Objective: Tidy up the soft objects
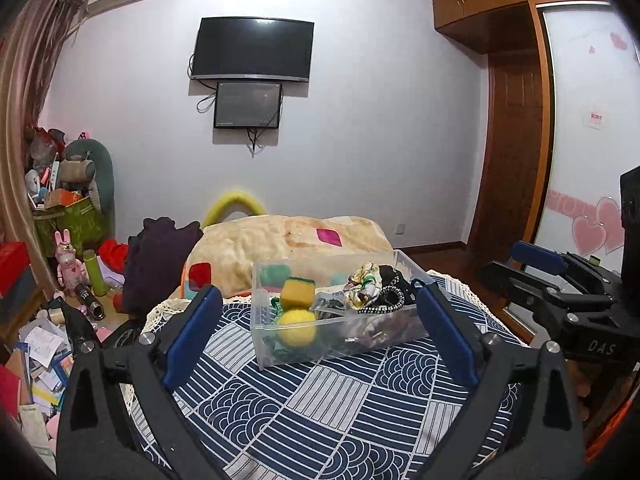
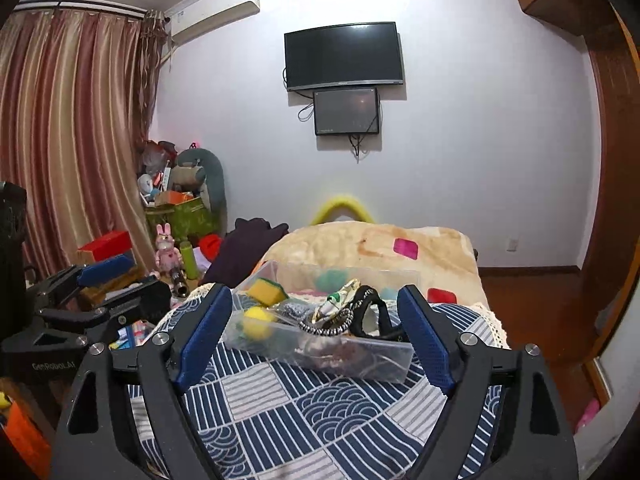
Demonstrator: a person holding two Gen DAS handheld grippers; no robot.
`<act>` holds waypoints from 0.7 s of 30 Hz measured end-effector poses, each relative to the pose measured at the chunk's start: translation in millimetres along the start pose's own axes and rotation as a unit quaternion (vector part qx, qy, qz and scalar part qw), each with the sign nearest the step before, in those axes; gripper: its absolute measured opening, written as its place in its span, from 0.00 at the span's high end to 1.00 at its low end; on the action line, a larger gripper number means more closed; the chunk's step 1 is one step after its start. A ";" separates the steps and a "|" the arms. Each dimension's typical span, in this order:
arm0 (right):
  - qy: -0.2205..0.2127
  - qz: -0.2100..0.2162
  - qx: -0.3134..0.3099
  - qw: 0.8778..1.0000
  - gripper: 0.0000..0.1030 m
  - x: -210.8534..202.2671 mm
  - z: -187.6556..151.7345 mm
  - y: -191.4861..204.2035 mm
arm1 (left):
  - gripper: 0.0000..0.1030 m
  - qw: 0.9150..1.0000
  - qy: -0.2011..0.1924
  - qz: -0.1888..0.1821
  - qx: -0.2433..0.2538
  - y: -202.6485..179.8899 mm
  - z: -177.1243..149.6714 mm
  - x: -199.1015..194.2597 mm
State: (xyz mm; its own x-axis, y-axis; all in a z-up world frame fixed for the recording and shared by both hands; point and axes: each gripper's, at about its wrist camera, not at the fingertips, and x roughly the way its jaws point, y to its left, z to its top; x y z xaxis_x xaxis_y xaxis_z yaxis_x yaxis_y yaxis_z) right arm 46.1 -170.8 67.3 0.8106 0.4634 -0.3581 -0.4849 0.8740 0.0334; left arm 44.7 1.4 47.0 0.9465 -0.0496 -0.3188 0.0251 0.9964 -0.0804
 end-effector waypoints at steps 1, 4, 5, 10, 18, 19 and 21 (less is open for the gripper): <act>-0.001 -0.001 -0.001 1.000 0.19 -3.5 -2.8 1.9 | 0.02 1.000 -0.002 0.000 -0.001 -1.0 -1.5 -1.6; -0.002 0.001 0.005 1.000 0.17 -5.4 -5.9 0.1 | 0.02 1.000 -0.007 0.001 0.000 -4.0 -5.0 -5.3; -0.002 0.002 0.007 1.000 0.17 -6.5 -7.4 -0.1 | 0.02 1.000 -0.009 0.002 0.002 -5.4 -6.0 -6.3; -0.003 -0.006 0.003 1.000 0.17 -9.7 -11.6 0.0 | 0.01 1.000 -0.012 -0.001 0.005 -8.9 -8.9 -8.8; -0.007 -0.004 0.006 1.000 0.16 -13.7 -14.5 -2.5 | 0.01 1.000 -0.012 -0.005 0.000 -9.1 -10.6 -9.9; -0.008 -0.003 0.006 1.000 0.16 -13.8 -14.9 -2.4 | 0.01 1.000 -0.012 -0.007 -0.001 -9.0 -10.4 -9.8; -0.008 -0.001 0.008 1.000 0.16 -14.9 -14.8 -2.5 | 0.01 1.000 -0.012 -0.008 -0.003 -9.3 -10.3 -10.1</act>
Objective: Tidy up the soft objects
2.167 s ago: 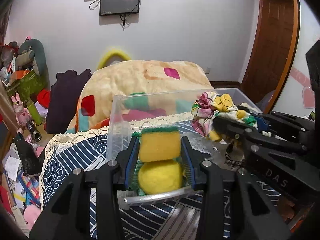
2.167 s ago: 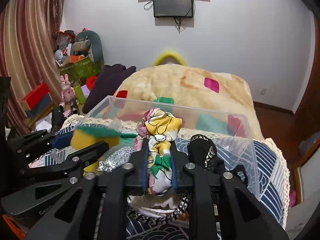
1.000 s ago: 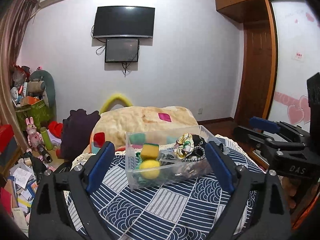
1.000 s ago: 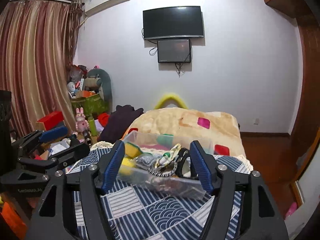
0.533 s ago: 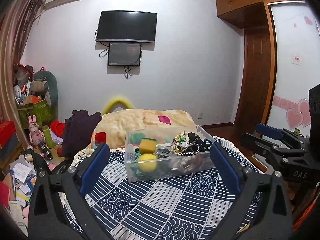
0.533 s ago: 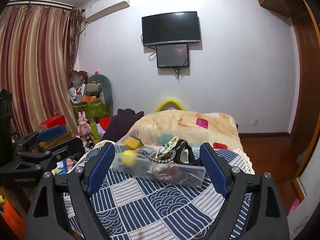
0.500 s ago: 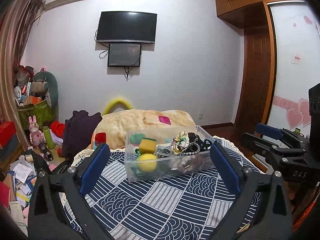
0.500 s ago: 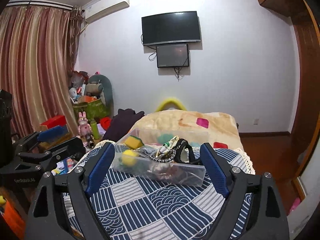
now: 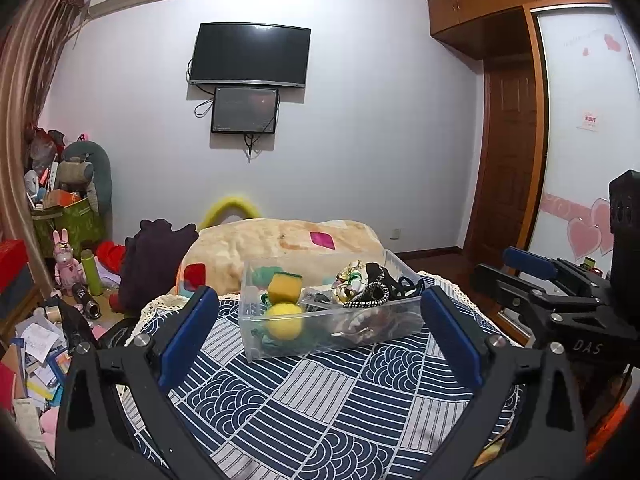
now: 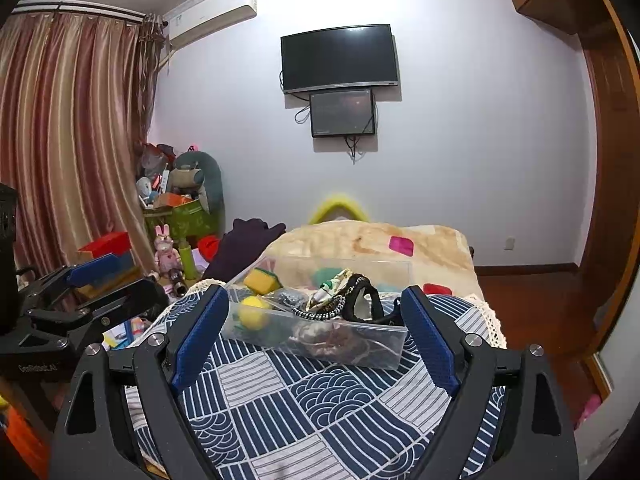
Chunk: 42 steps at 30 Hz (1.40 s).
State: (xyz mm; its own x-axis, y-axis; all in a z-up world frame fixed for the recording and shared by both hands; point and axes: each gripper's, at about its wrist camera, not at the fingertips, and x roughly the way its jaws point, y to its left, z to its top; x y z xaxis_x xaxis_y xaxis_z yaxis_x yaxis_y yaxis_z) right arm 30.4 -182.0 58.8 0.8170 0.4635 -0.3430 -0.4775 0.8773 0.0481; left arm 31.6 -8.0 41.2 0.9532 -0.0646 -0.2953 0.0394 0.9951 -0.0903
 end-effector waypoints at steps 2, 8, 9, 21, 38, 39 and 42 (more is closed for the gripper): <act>0.000 0.000 0.001 1.000 0.16 -0.1 -1.1 -0.4 | 0.01 1.000 0.000 0.000 -0.001 0.1 -0.3 0.2; 0.000 0.000 0.001 1.000 0.16 -0.3 -0.7 -1.0 | 0.01 1.000 0.001 0.001 -0.002 0.6 -1.5 1.4; 0.000 0.001 0.001 1.000 0.16 0.4 -1.0 -0.8 | 0.01 1.000 0.001 0.000 -0.003 0.6 -1.6 1.3; 0.003 0.004 0.002 1.000 0.16 0.3 -0.6 0.4 | 0.01 1.000 0.003 0.003 -0.003 0.3 -2.8 2.1; 0.004 0.009 0.004 1.000 0.16 -3.4 -0.7 3.0 | 0.00 1.000 0.002 0.004 0.000 -1.9 -4.7 2.2; 0.004 0.009 0.005 1.000 0.16 -2.4 -1.0 2.9 | 0.00 1.000 0.002 0.002 0.000 -1.9 -4.9 2.2; 0.004 0.010 0.004 1.000 0.16 -2.7 -0.7 3.1 | 0.00 1.000 0.005 -0.002 -0.003 -1.3 -5.4 3.2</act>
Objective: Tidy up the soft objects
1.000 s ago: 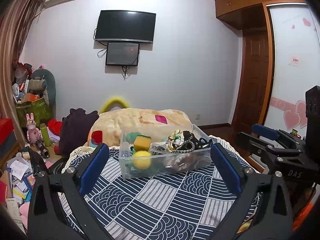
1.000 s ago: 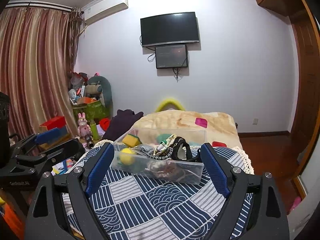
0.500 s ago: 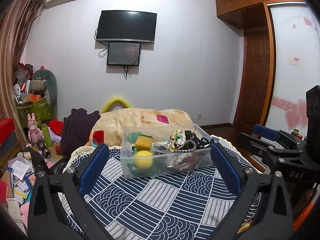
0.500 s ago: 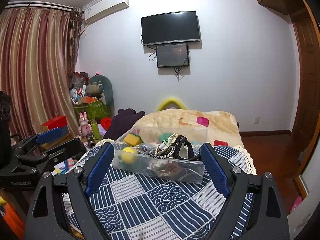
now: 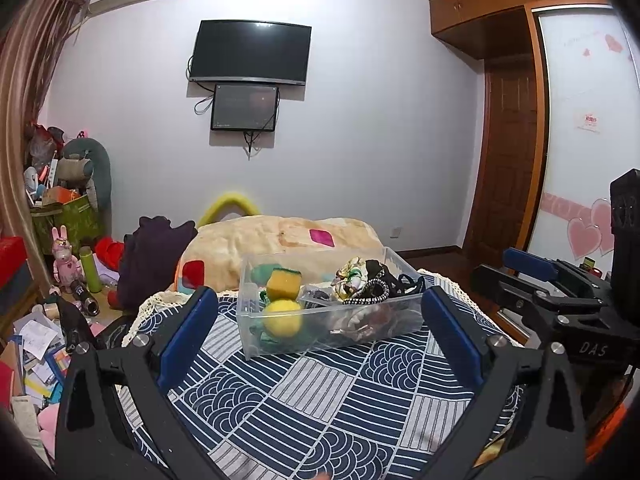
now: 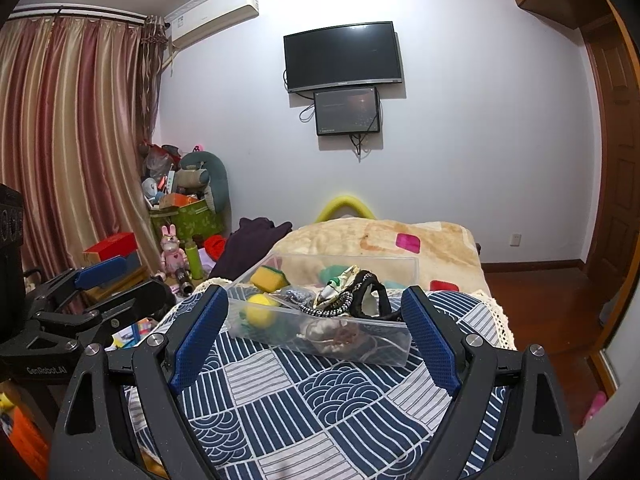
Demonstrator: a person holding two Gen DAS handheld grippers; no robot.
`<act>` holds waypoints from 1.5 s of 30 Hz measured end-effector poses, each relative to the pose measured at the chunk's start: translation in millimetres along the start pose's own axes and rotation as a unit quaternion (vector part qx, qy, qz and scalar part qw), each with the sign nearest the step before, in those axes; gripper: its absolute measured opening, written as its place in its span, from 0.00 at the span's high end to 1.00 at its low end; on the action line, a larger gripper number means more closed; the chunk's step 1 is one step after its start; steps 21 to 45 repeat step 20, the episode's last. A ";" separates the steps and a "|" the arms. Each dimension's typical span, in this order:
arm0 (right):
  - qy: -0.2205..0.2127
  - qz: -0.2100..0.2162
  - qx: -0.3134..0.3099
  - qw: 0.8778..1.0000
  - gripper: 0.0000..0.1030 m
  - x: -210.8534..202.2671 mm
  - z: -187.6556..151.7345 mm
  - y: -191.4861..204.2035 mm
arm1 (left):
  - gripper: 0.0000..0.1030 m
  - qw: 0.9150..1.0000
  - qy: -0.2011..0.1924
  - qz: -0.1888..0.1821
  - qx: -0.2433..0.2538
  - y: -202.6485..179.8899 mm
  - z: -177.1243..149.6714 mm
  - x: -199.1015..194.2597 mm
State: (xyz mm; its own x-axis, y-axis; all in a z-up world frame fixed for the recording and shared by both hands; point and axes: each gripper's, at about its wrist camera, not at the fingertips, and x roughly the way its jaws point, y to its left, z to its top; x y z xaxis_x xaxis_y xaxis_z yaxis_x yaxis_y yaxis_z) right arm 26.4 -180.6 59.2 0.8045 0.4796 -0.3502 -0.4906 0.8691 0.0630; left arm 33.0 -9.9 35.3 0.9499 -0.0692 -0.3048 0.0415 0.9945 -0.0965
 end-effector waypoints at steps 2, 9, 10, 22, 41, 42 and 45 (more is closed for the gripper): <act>0.000 0.000 0.000 1.000 0.16 -0.1 0.0 0.0 | 0.00 1.000 0.004 -0.002 -0.001 0.4 -0.8 1.5; 0.002 0.002 0.000 1.000 0.15 -0.5 0.6 1.4 | 0.00 1.000 0.010 0.000 -0.008 2.7 -2.3 4.2; 0.002 0.002 0.000 1.000 0.15 -0.2 0.0 1.1 | 0.00 1.000 0.010 -0.001 -0.008 2.6 -1.9 4.5; 0.006 0.006 -0.001 1.000 0.15 0.6 -1.1 1.8 | 0.00 1.000 0.007 0.001 0.000 0.7 -2.9 3.0; 0.006 0.006 -0.001 1.000 0.15 0.6 -1.1 1.8 | 0.00 1.000 0.007 0.001 0.000 0.7 -2.9 3.0; 0.006 0.006 -0.001 1.000 0.15 0.6 -1.1 1.8 | 0.00 1.000 0.007 0.001 0.000 0.7 -2.9 3.0; 0.006 0.006 -0.001 1.000 0.15 0.6 -1.1 1.8 | 0.00 1.000 0.007 0.001 0.000 0.7 -2.9 3.0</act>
